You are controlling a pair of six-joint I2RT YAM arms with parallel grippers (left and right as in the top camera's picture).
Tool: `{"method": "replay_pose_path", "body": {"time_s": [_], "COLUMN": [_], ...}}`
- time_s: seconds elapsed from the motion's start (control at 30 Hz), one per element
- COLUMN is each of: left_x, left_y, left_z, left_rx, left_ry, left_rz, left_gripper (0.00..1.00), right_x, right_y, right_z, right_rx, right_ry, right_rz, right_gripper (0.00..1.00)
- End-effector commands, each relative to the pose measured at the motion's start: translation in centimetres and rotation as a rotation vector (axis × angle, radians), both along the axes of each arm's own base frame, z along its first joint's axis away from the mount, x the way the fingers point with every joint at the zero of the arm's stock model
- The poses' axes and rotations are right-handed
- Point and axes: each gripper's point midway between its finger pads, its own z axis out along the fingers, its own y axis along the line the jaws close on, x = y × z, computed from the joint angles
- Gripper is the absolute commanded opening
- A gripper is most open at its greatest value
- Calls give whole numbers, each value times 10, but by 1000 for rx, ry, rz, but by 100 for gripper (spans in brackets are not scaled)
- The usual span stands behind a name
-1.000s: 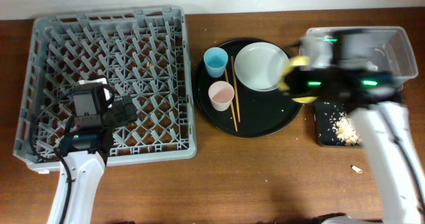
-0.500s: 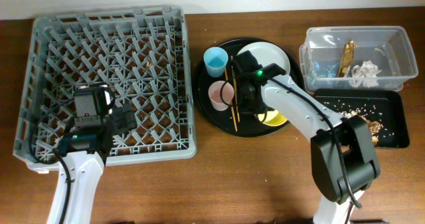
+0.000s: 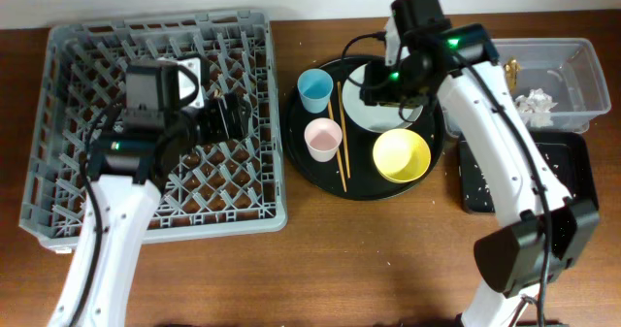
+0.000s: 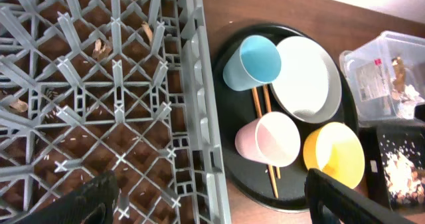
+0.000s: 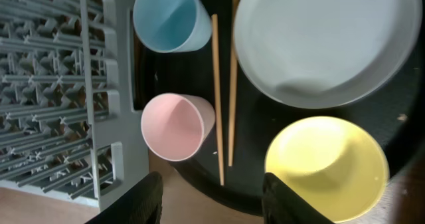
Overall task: Sort waste into correct bins and load items into the dishwasher rack
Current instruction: 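Grasp the pink cup with right gripper and pass it to left gripper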
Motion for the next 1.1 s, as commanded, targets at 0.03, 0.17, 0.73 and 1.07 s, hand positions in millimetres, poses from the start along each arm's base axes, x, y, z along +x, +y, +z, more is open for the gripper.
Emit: {"method": "replay_pose_path", "body": {"time_s": [0.03, 0.17, 0.73, 1.07], "left_x": [9, 15, 16, 3], "left_y": [3, 33, -92, -94], "left_z": [-13, -14, 1, 25], "left_rx": [-12, -26, -913, -1030], "left_ry": [146, 149, 250, 232], "left_rz": [56, 144, -611, -727], "left_gripper": [89, 89, 99, 57], "right_x": [-9, -13, -25, -5], "right_y": [32, 54, 88, 149], "right_z": [-64, -122, 37, 22], "right_rx": [-17, -55, 813, 710], "right_ry": [130, 216, -41, -72], "right_rz": [56, 103, 521, 439], "right_gripper": [49, 48, 4, 4]}}
